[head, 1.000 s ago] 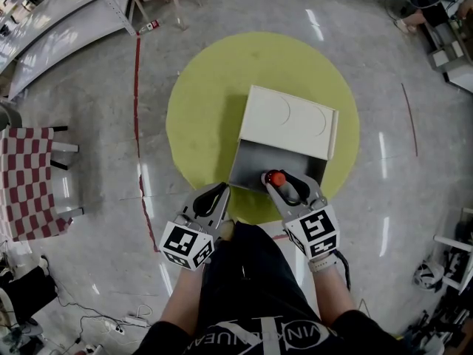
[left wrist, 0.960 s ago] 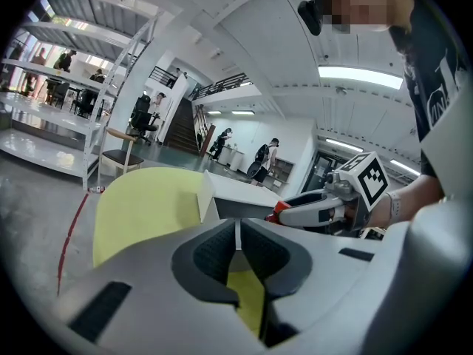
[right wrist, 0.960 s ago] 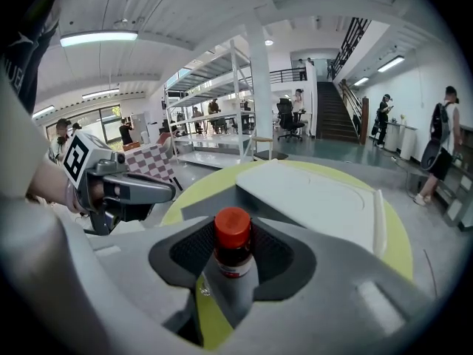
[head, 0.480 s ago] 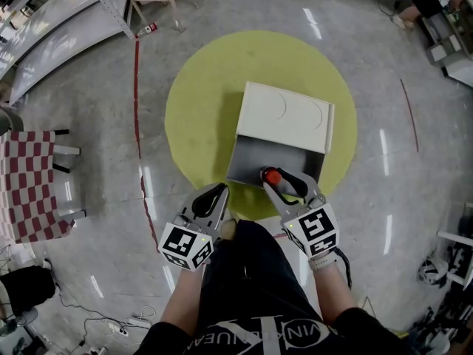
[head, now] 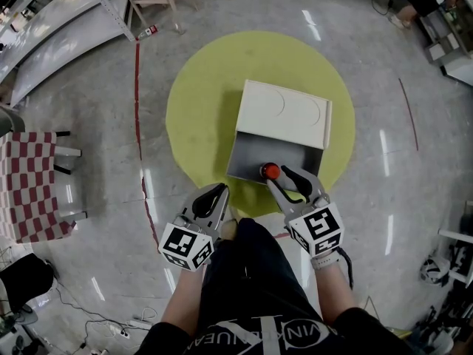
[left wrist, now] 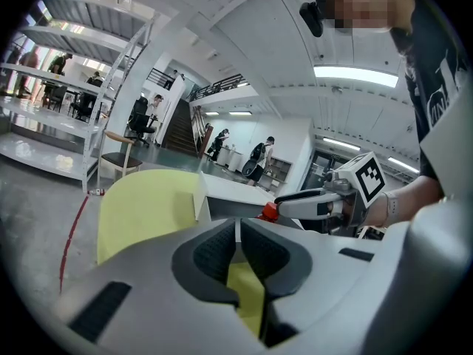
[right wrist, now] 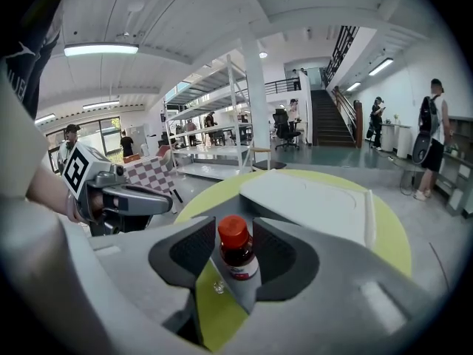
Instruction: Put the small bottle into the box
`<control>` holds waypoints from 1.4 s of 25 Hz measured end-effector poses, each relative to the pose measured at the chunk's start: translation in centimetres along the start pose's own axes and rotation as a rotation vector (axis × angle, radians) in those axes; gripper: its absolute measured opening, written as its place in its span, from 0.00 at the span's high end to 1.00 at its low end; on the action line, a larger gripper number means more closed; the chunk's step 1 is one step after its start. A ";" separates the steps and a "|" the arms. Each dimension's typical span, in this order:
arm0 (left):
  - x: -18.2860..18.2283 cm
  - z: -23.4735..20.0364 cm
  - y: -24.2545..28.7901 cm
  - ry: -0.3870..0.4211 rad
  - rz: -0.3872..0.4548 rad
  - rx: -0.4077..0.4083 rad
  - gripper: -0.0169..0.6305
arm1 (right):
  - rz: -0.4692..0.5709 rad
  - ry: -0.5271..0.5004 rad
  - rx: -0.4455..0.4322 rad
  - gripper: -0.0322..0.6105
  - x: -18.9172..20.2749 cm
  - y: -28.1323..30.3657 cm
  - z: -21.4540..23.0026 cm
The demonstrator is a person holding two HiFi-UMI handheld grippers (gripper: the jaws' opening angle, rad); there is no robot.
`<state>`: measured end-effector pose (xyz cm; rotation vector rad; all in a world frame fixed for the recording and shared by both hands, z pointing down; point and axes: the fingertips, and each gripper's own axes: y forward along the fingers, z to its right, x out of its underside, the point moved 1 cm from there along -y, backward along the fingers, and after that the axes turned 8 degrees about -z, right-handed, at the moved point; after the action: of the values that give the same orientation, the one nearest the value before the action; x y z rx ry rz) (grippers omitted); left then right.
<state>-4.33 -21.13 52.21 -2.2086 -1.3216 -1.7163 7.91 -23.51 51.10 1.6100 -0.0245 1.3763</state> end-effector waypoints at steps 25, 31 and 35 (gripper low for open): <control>-2.0 2.4 -1.4 0.065 0.045 0.045 0.93 | 0.182 0.141 0.036 0.74 -1.5 -5.7 -0.6; -3.2 3.0 -1.9 0.076 0.065 0.050 0.93 | 0.198 0.132 0.067 0.89 -1.8 -7.2 -1.2; -4.1 3.7 -2.3 0.089 0.081 0.055 0.93 | 0.206 0.136 0.069 0.90 -1.8 -8.2 -1.7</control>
<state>-2.98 -20.19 46.48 -2.1007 -1.2264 -1.7069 10.67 -19.10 44.27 1.6018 -0.0640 1.6586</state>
